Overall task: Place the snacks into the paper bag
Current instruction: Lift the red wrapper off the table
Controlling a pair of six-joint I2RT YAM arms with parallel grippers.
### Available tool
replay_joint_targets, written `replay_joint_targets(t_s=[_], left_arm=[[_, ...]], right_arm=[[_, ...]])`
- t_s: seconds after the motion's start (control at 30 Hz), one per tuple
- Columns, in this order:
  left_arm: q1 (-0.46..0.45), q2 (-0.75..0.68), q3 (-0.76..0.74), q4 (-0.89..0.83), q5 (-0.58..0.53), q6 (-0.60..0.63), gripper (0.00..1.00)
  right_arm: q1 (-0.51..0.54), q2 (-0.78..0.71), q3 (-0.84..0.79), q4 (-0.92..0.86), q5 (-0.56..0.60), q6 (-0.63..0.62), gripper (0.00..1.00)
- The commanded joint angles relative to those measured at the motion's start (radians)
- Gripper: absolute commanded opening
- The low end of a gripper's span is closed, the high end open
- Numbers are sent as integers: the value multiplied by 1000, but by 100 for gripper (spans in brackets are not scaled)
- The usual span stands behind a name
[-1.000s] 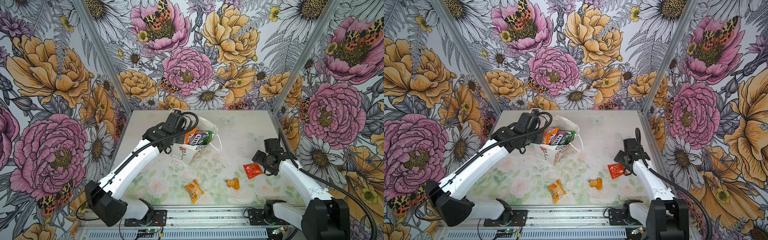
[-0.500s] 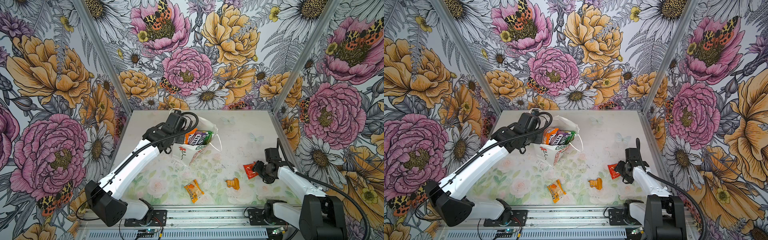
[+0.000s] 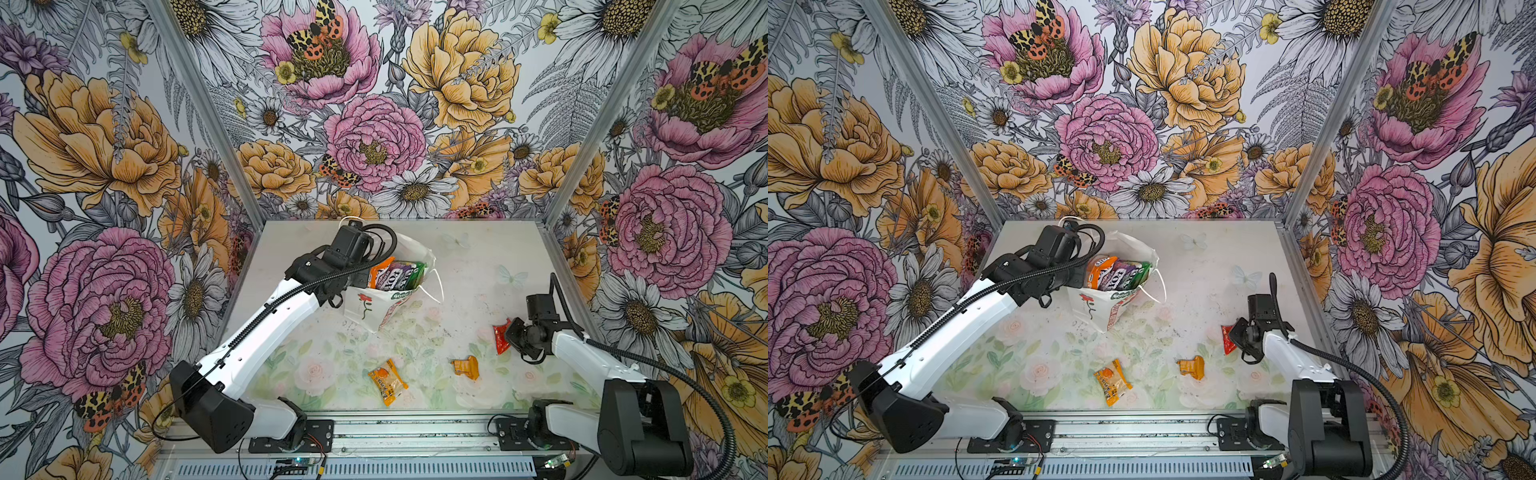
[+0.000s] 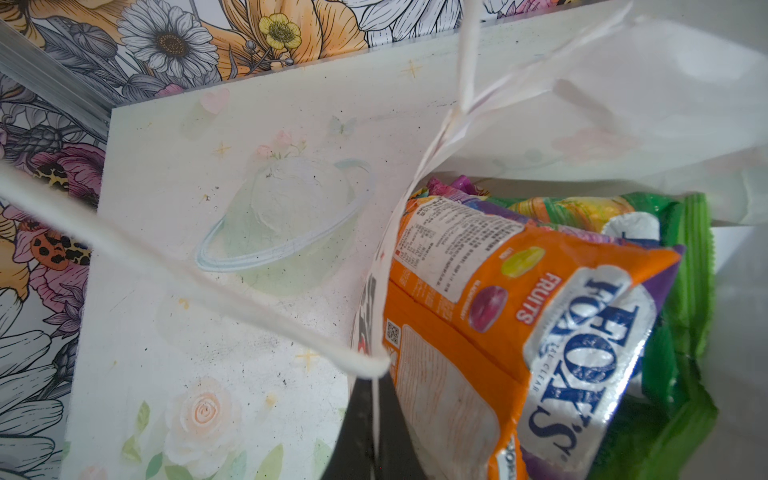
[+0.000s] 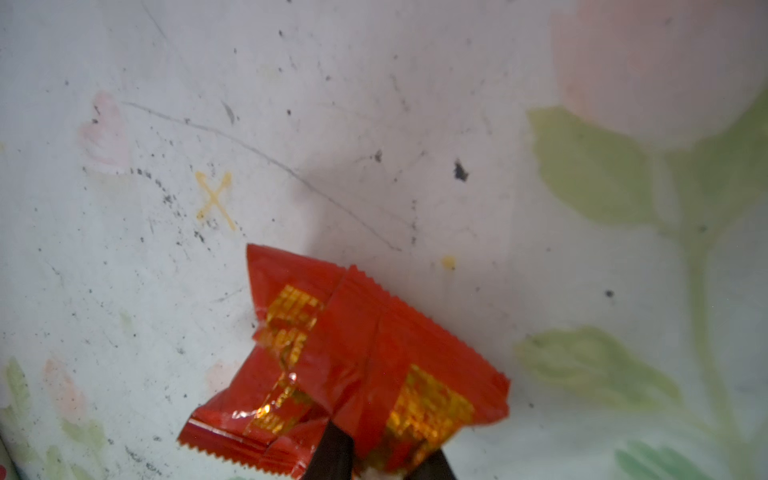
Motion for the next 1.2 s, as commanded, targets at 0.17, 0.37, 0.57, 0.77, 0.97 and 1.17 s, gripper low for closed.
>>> replay_joint_targets(t_s=[0.17, 0.37, 0.57, 0.77, 0.97, 1.17], left_arm=[[2, 14, 8, 60, -39, 25, 0], [14, 0, -4, 79, -32, 30, 0], [11, -3, -1, 77, -5, 24, 0], [5, -8, -1, 76, -5, 20, 0], [-7, -23, -1, 75, -8, 18, 0], [-25, -32, 1, 75, -15, 22, 0]], right_arm=[[9, -126, -20, 4, -10, -16, 0], [20, -214, -1, -3, -64, -26, 0], [59, -279, 41, -49, -50, -34, 0], [98, -283, 133, -90, -24, -34, 0], [120, -317, 248, -157, 17, -32, 0], [157, -330, 354, -187, 22, -17, 0]])
